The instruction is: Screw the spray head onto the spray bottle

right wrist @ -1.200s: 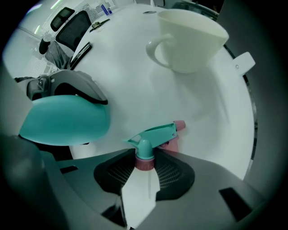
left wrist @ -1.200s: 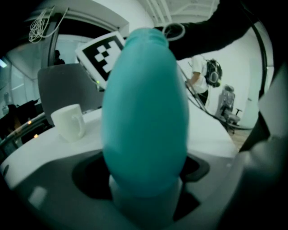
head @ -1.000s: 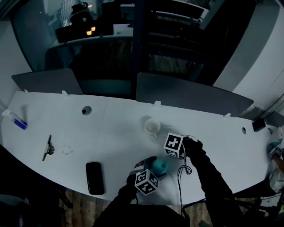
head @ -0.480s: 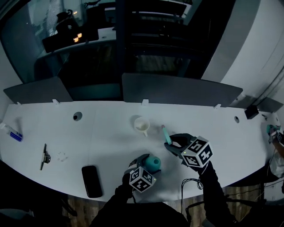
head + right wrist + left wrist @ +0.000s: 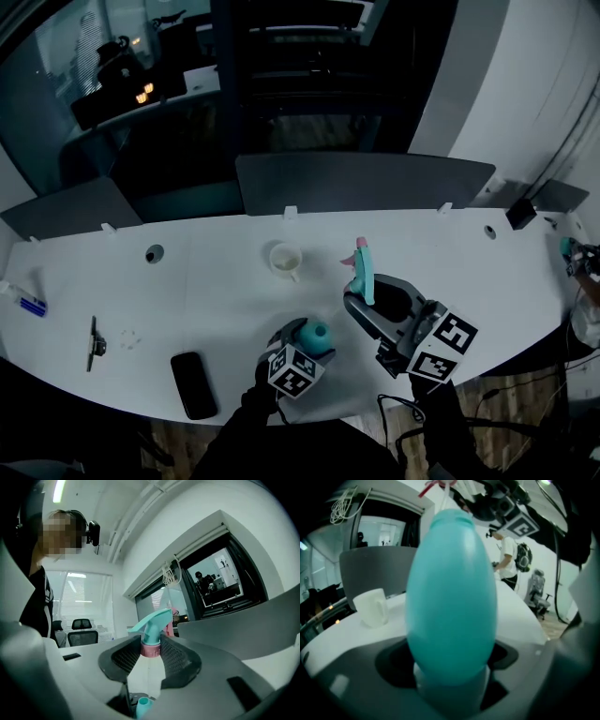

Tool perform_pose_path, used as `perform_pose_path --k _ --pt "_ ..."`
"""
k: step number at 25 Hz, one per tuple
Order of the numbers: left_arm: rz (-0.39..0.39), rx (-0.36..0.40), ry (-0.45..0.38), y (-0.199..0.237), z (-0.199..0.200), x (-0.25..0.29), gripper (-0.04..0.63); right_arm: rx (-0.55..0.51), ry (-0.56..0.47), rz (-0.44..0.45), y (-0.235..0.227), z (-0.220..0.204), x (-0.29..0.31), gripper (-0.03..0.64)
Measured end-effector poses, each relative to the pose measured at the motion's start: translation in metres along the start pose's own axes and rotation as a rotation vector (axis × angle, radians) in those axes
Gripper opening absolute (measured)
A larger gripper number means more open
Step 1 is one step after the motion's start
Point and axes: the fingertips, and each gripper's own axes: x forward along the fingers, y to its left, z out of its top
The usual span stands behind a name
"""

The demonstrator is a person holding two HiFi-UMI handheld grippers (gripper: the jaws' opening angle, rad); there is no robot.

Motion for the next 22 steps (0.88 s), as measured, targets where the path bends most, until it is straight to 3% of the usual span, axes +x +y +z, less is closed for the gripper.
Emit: perform_pose_path --k 9,15,18,22 --pt "-0.002 0.002 0.001 0.000 -0.001 -0.001 0.414 -0.041 0.054 0.030 0.021 -0.018 0.001 0.126" --pt "0.000 0.002 0.000 0.000 0.000 -0.001 0.414 -0.180 0.108 -0.001 0.029 -0.093 0.017 0.126" --pt "-0.002 0.003 -0.002 -0.001 0.001 0.000 0.414 -0.179 0.123 -0.027 0.027 -0.127 0.019 0.126" --pt "-0.001 0.003 -0.002 0.000 0.001 -0.001 0.414 -0.184 0.126 -0.047 0.025 -0.143 0.021 0.126"
